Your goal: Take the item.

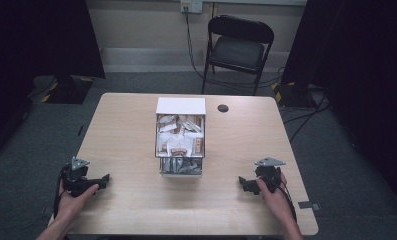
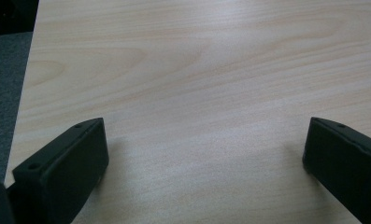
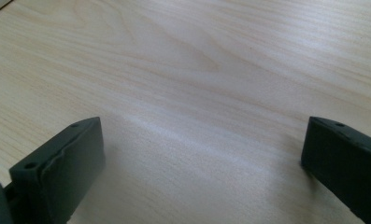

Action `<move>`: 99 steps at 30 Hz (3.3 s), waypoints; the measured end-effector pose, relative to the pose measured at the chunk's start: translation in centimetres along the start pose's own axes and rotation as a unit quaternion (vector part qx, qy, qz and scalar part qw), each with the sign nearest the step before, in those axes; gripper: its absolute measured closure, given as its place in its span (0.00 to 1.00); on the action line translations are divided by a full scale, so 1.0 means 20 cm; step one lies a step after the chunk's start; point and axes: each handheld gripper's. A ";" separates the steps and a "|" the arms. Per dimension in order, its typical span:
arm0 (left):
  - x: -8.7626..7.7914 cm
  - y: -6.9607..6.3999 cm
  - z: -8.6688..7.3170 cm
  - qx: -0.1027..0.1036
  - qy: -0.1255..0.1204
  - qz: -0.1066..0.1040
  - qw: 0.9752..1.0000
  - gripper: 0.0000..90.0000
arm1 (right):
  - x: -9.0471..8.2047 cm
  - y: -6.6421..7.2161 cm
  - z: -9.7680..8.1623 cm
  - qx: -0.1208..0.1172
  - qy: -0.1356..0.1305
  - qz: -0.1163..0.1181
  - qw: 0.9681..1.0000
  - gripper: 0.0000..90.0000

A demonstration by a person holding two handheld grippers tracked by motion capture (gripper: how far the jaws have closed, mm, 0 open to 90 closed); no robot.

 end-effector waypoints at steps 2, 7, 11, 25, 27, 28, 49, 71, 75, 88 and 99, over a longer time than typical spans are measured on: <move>0.00 0.00 0.00 0.000 0.000 0.000 1.000 0.00 | 0.00 0.00 0.00 0.000 0.000 0.000 1.000 0.00; 0.00 0.00 0.00 0.002 -0.001 -0.003 1.000 0.00 | 0.00 0.00 0.00 0.000 0.000 0.000 1.000 0.00; 0.00 0.00 0.00 -0.002 -0.002 0.000 1.000 0.02 | 0.00 0.00 0.00 0.000 0.000 0.000 1.000 0.00; -0.03 0.01 0.02 -0.013 -0.002 -0.006 1.000 0.20 | 0.00 0.00 0.00 0.000 0.000 0.000 1.000 0.00; -0.04 0.01 0.02 -0.014 -0.005 -0.014 1.000 0.21 | 0.00 0.00 0.00 0.000 0.000 0.000 1.000 0.00; -0.04 0.01 0.02 -0.013 -0.007 -0.015 1.000 0.21 | 0.00 0.00 0.00 -0.001 0.000 0.000 1.000 0.00; -0.14 -0.04 0.08 0.009 -0.035 -0.058 0.998 0.33 | 0.00 0.00 0.00 0.000 0.000 0.000 1.000 0.00; -0.29 -0.17 0.17 0.039 -0.084 -0.125 0.988 0.42 | 0.00 0.00 0.00 0.000 0.000 0.000 1.000 0.00; -0.32 -0.18 0.19 0.034 -0.094 -0.143 0.985 0.43 | 0.00 0.00 0.00 0.000 0.000 0.000 1.000 0.00; -0.41 -0.24 0.28 0.064 -0.123 -0.179 0.974 0.44 | 0.00 0.00 0.00 0.000 0.000 0.000 1.000 0.00; -0.50 -0.32 0.39 0.089 -0.151 -0.202 0.964 0.47 | 0.00 0.00 0.00 0.000 0.000 0.000 1.000 0.00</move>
Point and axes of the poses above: each handheld gripper's, and its own axes: x roughly forward along the jaws, z roughly out of its top, y roughly to its left, and after that the axes turned 3 degrees about x, right-handed
